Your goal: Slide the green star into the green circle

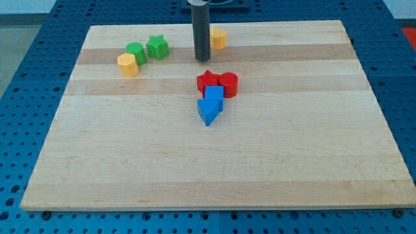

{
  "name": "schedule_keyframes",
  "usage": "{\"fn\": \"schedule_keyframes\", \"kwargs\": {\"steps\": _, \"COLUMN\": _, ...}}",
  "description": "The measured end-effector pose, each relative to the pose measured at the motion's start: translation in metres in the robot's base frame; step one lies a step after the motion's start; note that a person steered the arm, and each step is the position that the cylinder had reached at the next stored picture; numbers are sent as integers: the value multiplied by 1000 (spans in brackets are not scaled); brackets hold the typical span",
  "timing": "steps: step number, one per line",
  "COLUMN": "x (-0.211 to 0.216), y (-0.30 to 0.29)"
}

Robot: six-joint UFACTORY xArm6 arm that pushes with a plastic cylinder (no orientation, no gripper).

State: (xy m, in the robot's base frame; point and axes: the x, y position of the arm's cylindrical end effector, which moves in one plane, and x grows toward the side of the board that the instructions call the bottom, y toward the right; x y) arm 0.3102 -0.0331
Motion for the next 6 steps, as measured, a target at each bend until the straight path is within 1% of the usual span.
{"fn": "schedule_keyframes", "kwargs": {"steps": 1, "x": -5, "y": -11}}
{"fn": "schedule_keyframes", "kwargs": {"steps": 2, "x": -24, "y": -30}}
{"fn": "schedule_keyframes", "kwargs": {"steps": 3, "x": -33, "y": -56}}
{"fn": "schedule_keyframes", "kwargs": {"steps": 5, "x": -34, "y": -95}}
{"fn": "schedule_keyframes", "kwargs": {"steps": 6, "x": -33, "y": -102}}
